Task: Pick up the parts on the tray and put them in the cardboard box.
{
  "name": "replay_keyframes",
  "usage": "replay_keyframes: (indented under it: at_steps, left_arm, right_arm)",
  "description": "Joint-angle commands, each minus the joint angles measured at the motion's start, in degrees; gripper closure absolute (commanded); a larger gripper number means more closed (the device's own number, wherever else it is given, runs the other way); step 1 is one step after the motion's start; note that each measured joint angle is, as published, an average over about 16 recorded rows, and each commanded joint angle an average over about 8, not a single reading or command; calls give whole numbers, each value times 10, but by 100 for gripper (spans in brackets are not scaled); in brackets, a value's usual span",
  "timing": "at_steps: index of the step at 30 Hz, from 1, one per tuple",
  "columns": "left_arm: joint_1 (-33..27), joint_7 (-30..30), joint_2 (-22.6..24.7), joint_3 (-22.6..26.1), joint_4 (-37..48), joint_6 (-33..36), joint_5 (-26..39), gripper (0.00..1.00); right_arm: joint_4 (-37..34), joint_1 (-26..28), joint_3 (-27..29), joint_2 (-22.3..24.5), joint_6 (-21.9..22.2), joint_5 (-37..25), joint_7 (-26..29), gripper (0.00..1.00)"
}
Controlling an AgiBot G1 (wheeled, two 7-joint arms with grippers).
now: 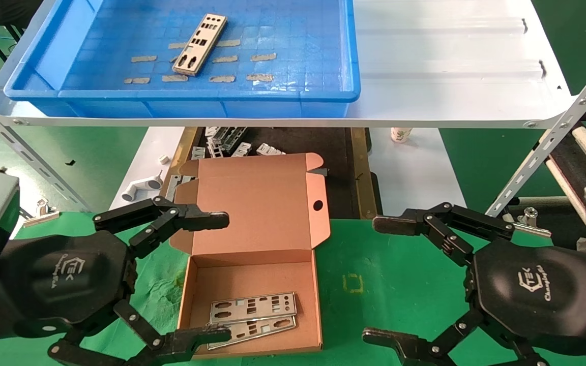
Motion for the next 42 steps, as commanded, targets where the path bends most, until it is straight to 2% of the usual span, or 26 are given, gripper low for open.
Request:
replay_keyframes:
  at_steps: [1,42]
  left_arm:
    - [0,0,0,0,0,0,0,0]
    - [-1,1,1,1,2,0,1,0]
  right_arm:
    - [0,0,0,0,0,0,0,0]
    - [0,0,0,0,0,0,0,0]
